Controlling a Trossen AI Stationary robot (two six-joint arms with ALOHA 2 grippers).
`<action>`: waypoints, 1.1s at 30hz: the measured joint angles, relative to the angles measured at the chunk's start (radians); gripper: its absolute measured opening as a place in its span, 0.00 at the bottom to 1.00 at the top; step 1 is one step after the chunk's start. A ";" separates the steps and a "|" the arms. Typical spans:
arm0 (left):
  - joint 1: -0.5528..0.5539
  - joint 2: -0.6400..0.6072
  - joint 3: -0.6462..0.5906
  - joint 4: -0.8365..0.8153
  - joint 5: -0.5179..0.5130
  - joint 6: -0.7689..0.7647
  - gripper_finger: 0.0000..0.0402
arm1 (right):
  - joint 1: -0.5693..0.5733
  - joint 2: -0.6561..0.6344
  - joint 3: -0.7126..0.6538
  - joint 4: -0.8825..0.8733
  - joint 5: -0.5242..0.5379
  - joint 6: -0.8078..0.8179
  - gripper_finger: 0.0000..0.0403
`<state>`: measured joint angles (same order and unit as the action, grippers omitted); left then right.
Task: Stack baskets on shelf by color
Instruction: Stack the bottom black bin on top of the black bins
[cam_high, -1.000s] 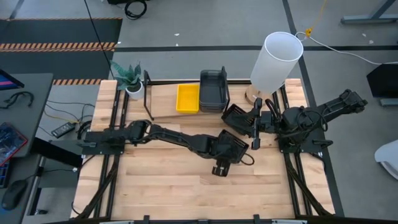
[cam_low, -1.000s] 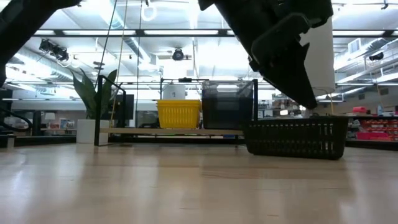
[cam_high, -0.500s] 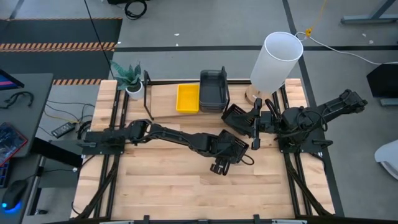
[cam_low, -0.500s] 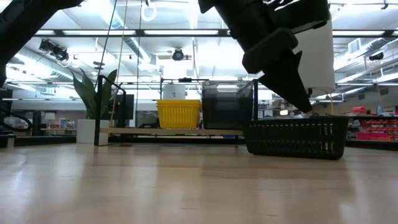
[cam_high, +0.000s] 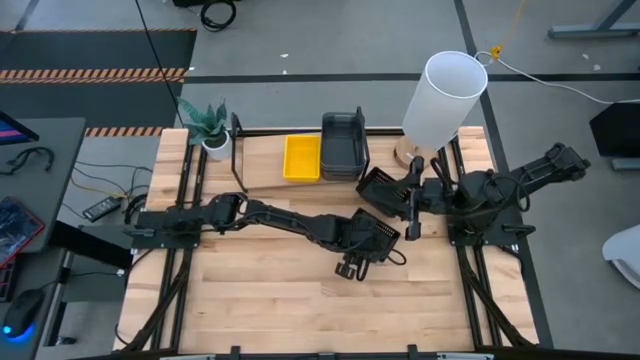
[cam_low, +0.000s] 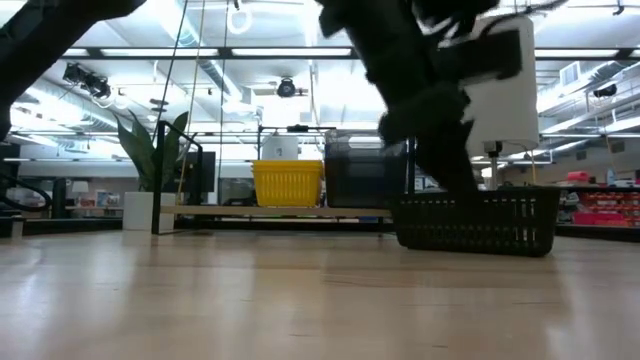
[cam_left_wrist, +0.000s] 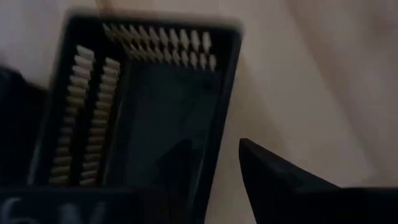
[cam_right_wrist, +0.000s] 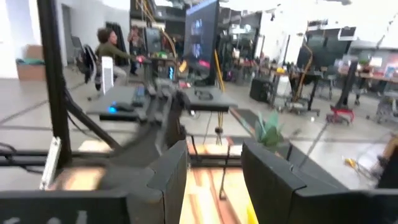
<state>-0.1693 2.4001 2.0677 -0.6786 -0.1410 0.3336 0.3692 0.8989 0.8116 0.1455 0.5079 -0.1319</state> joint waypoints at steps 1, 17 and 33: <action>0.004 0.010 0.000 0.005 -0.003 0.001 0.35 | 0.007 0.000 0.000 0.019 -0.001 -0.008 0.39; 0.018 0.044 0.002 0.005 -0.095 0.201 0.04 | 0.077 0.000 0.000 0.051 0.049 -0.055 0.39; 0.031 0.040 0.074 0.075 -0.403 0.452 0.01 | 0.206 -0.033 0.000 0.026 0.134 -0.108 0.39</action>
<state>-0.1380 2.4401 2.1414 -0.6031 -0.5436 0.7854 0.5750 0.8658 0.8112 0.1710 0.6416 -0.2395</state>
